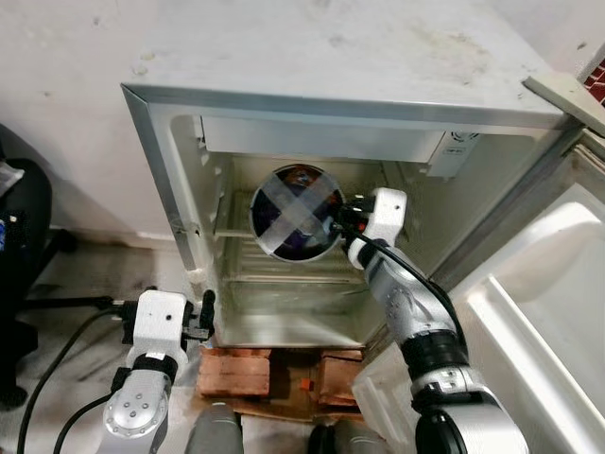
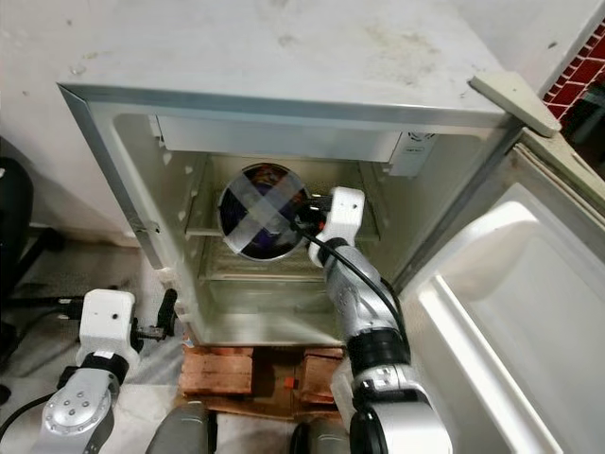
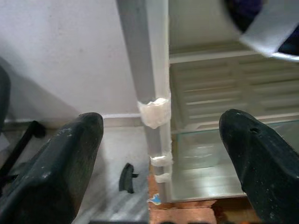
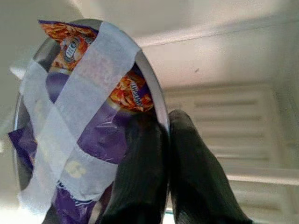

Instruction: Restocking fridge

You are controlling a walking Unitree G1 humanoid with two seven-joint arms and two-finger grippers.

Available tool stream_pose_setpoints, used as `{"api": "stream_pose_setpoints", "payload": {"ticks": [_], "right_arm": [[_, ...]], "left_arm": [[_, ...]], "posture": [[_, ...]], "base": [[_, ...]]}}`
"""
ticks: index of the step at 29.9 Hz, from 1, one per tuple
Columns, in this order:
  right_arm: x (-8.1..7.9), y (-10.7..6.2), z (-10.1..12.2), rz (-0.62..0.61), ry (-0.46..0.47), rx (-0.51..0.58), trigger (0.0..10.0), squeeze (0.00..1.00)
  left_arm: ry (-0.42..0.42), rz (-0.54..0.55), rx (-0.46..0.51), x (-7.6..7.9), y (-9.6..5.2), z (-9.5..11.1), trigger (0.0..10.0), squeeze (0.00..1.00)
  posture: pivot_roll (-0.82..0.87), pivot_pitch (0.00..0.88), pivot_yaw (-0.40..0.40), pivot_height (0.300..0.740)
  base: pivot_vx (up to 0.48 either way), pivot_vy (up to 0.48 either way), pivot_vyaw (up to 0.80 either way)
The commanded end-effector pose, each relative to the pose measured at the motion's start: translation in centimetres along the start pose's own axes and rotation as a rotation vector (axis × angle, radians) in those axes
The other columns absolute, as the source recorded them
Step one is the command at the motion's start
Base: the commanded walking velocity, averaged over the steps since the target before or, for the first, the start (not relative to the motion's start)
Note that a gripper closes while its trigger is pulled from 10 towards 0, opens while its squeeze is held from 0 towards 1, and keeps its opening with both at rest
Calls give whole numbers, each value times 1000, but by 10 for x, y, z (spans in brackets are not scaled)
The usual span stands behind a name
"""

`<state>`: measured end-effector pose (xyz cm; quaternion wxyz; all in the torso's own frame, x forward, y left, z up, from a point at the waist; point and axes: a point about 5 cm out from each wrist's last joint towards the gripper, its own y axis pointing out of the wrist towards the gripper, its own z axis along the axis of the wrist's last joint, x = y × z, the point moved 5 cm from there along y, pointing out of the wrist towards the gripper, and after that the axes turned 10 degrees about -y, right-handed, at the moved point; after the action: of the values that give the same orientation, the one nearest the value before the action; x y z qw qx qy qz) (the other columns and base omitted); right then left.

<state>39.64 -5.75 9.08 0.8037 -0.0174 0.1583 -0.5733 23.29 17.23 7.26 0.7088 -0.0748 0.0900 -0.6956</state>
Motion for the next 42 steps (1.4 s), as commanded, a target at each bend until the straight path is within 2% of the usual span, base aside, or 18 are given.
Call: {"api": "stream_pose_setpoints", "payload": {"ticks": [1, 3, 4, 6, 8, 11, 13, 14, 16, 20, 25, 29, 35, 39, 40, 41, 42], "right_arm": [[-5, 6, 7, -3, 27, 17, 10000, 0], [-15, 13, 8, 17, 41, 2, 10000, 0], [-26, 19, 9, 31, 55, -14, 10000, 0], [-31, 21, 9, 35, 66, -21, 10000, 0], [-40, 26, 11, 20, 122, -37, 10000, 0], [-44, 28, 12, 8, 160, -45, 10000, 0], [-49, 30, 11, -29, 229, -59, 10000, 0], [-53, 32, 10, -64, 307, -75, 10000, 0], [-54, 32, 10, -74, 329, -79, 10000, 0], [-59, 33, 5, -153, 448, -114, 10000, 0], [-69, 32, -1, -174, 494, -144, 10000, 0], [-83, 32, -5, -180, 533, -174, 10000, 0], [-110, 31, -7, -118, 600, -206, 10000, 0], [-112, 31, -6, -123, 595, -197, 10000, 0], [-107, 32, -4, -140, 596, -186, 10000, 0], [-91, 33, 1, -184, 582, -162, 10000, 0], [-86, 33, 3, -200, 575, -154, 10000, 0]], "left_arm": [[-2, -7, -7, 4, -6, 3, 10000, 0], [5, -19, -15, 7, -12, 3, 10000, 0], [6, -36, -28, 11, -18, 2, 10000, 0], [5, -46, -31, 14, -20, 2, 10000, 0], [-3, -64, -45, 19, -26, 1, 10000, 0], [-8, -57, -53, 18, -29, 0, 10000, 0], [-14, -48, -61, 18, -31, -1, 10000, 0], [-20, -40, -68, 17, -32, -1, 10000, 0], [-22, -39, -71, 18, -32, -2, 10000, 0], [-32, -47, -82, 23, -31, -2, 10000, 0], [-56, -42, -92, 25, -30, -3, 10000, 0], [-69, -38, -103, 27, -31, -5, 10000, 0], [-88, -25, -126, 28, -36, -9, 10000, 0], [-89, -21, -132, 28, -38, -10, 10000, 0], [-90, -19, -132, 28, -38, -9, 10000, 0], [-90, -14, -133, 26, -37, -9, 10000, 0], [-90, -12, -133, 26, -37, -9, 10000, 0]], "posture": [[341, 221, -145, 740], [361, 246, -157, 740], [371, 257, -163, 740], [374, 261, -166, 740], [397, 282, -183, 740], [401, 285, -186, 740], [404, 293, -194, 740], [401, 293, -199, 740], [400, 293, -199, 740], [394, 293, -207, 740], [385, 295, -213, 740], [389, 302, -222, 740], [392, 318, -233, 740], [396, 323, -238, 740], [397, 325, -239, 740], [396, 326, -240, 740], [395, 327, -240, 740]], "base": [[0, 0, 0], [0, 0, 0], [0, 0, 0], [0, 0, 0], [0, 0, 0], [0, 0, 0], [0, 0, 0], [0, 0, 0], [0, 0, 0], [0, 0, 0], [0, 0, 0], [0, 0, 0], [0, 0, 0], [0, 0, 0], [0, 0, 0], [0, 0, 0], [0, 0, 0]]}}
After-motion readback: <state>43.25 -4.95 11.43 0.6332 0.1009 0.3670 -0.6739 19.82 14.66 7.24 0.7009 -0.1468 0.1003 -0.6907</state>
